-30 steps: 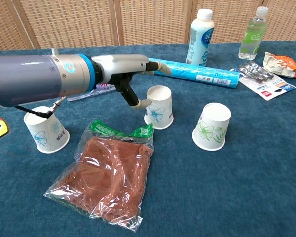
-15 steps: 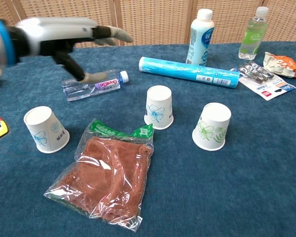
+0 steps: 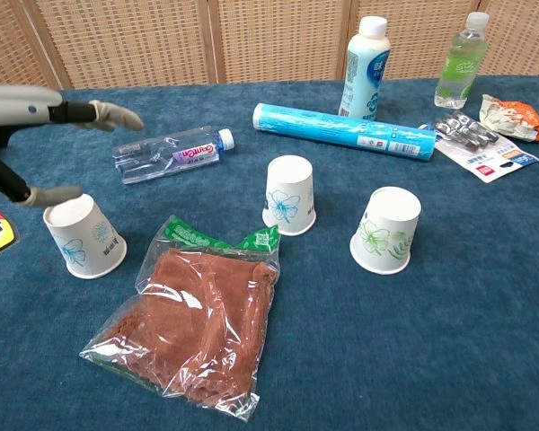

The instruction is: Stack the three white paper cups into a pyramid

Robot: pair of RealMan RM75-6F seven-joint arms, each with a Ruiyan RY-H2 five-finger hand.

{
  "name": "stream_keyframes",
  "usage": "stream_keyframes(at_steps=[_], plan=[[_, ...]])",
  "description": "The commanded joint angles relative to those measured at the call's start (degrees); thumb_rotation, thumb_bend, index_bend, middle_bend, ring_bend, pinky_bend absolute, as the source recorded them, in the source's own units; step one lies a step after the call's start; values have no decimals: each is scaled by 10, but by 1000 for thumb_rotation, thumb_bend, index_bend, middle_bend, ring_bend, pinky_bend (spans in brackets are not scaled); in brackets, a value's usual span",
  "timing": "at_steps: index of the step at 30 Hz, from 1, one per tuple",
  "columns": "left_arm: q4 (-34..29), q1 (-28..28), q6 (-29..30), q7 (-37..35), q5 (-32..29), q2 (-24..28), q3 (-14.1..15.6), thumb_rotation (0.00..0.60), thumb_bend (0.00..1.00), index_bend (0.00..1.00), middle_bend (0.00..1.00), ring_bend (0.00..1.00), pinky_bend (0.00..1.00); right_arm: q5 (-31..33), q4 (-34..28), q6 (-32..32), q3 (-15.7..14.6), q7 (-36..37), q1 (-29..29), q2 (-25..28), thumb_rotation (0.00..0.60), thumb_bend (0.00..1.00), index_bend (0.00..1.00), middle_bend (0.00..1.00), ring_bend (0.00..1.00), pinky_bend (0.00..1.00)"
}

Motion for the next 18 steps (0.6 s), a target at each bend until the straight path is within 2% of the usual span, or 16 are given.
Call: stream_keyframes(at_steps=[1, 10, 18], plan=[[8, 0, -17, 13, -15, -5, 7, 600, 495, 0, 0, 0, 0, -1, -3, 3, -1, -2, -1, 1, 600, 415, 0, 82, 0, 181], [33, -3, -54, 30, -53, -24, 13, 600, 494, 0, 0, 0, 0, 4, -5, 10, -3, -2, -8, 6, 600, 416, 0, 83, 0, 183], [48, 1, -68, 23, -61, -34, 14, 600, 496, 0, 0, 0, 0, 4, -7, 11, -3, -4, -9, 6, 600, 417, 0, 82, 0, 192]])
